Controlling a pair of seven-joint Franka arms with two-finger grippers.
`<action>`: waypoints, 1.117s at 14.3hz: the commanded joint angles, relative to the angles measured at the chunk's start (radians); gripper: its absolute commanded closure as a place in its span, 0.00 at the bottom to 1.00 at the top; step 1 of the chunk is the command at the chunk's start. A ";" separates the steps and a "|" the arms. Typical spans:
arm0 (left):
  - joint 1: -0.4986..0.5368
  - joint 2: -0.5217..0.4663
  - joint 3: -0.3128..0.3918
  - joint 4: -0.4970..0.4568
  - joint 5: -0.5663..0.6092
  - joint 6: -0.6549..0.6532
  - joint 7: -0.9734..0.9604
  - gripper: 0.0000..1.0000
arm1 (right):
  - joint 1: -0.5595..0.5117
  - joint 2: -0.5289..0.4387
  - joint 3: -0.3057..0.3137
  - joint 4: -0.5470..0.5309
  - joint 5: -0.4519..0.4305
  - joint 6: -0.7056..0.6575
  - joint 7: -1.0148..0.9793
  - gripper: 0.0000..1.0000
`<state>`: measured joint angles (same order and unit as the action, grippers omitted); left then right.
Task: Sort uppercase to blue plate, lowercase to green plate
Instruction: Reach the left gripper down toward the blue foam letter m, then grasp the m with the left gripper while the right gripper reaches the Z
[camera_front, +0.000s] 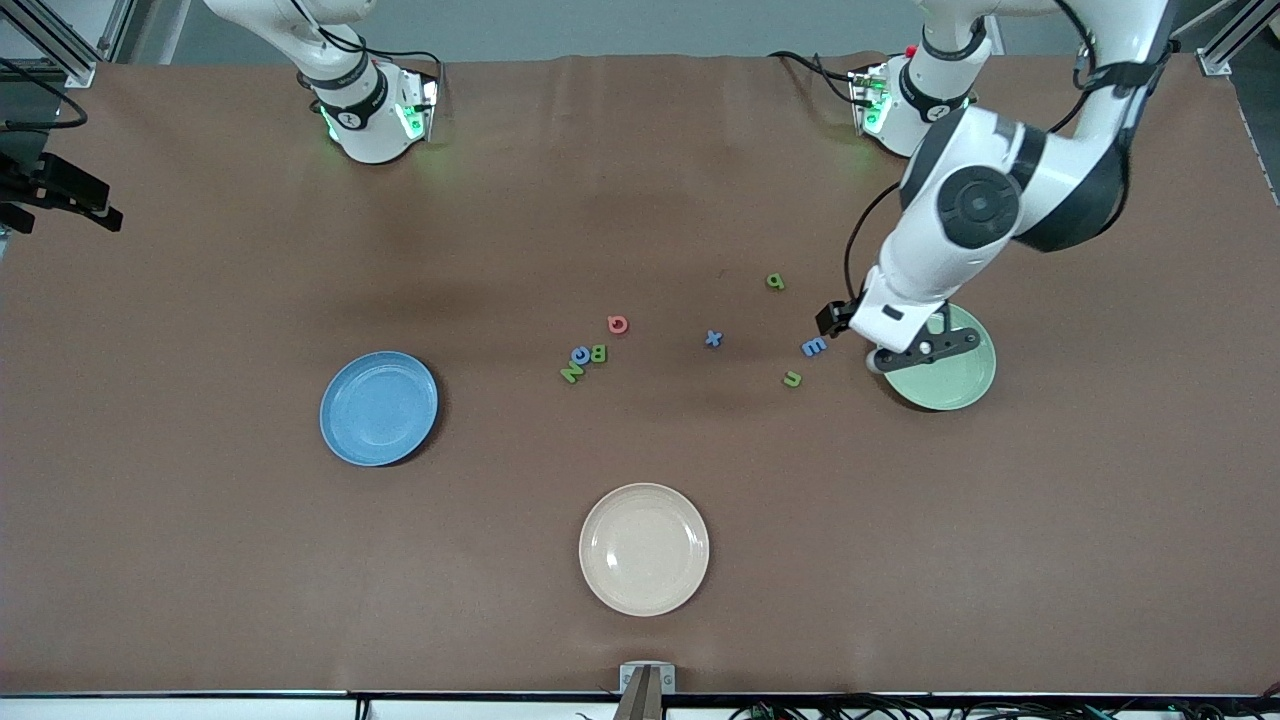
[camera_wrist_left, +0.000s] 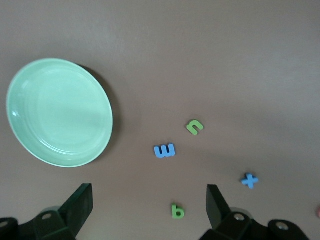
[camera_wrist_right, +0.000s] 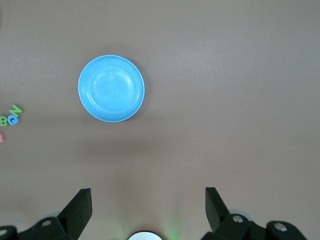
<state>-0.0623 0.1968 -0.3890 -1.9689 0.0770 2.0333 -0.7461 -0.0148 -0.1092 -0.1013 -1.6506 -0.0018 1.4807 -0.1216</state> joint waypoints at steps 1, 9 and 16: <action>0.006 0.073 -0.021 -0.039 0.041 0.106 -0.183 0.00 | -0.013 -0.029 0.009 -0.034 -0.009 0.015 0.002 0.00; -0.013 0.125 -0.021 -0.255 0.194 0.418 -0.352 0.00 | -0.013 -0.029 0.011 -0.034 -0.009 0.015 0.002 0.00; -0.010 0.202 -0.016 -0.297 0.219 0.588 -0.444 0.01 | -0.013 -0.026 0.009 -0.021 -0.009 -0.008 0.010 0.00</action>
<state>-0.0771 0.3863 -0.4062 -2.2441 0.2578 2.5763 -1.1576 -0.0150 -0.1092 -0.1019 -1.6527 -0.0018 1.4776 -0.1215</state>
